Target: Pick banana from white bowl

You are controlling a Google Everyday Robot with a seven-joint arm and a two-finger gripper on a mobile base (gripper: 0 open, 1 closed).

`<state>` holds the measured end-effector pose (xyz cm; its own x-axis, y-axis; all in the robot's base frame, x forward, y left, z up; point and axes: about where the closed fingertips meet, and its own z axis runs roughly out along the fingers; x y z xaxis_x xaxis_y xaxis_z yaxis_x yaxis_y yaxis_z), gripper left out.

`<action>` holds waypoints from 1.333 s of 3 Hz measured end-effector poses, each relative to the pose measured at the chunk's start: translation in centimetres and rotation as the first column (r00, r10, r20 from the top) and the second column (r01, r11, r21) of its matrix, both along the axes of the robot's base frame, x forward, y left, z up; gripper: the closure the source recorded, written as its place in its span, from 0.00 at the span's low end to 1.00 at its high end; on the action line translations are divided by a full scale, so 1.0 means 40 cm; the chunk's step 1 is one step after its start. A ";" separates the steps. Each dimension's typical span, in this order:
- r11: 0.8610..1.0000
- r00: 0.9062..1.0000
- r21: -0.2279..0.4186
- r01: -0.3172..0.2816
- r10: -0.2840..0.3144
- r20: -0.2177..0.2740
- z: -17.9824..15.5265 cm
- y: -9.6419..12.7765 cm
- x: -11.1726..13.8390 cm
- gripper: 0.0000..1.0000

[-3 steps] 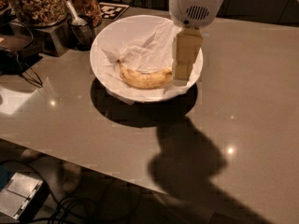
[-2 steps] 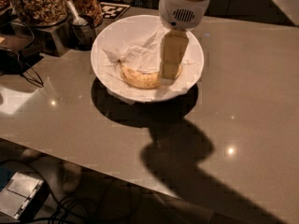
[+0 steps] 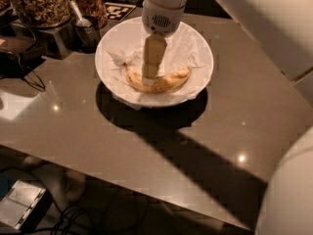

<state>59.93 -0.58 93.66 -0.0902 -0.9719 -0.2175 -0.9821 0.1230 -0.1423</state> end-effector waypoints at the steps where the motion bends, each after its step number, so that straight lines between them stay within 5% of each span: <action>1: 1.000 0.998 0.021 -0.002 0.003 -0.058 -0.056 0.038 0.033 0.16; 2: 0.999 0.994 0.028 0.025 -0.022 -0.103 -0.112 0.030 0.043 0.27; 4: 0.996 0.981 -0.005 0.091 -0.091 -0.172 -0.221 -0.044 0.031 0.29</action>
Offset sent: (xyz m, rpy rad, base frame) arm 0.0088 -0.0055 -0.0738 0.0043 0.2005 -0.0593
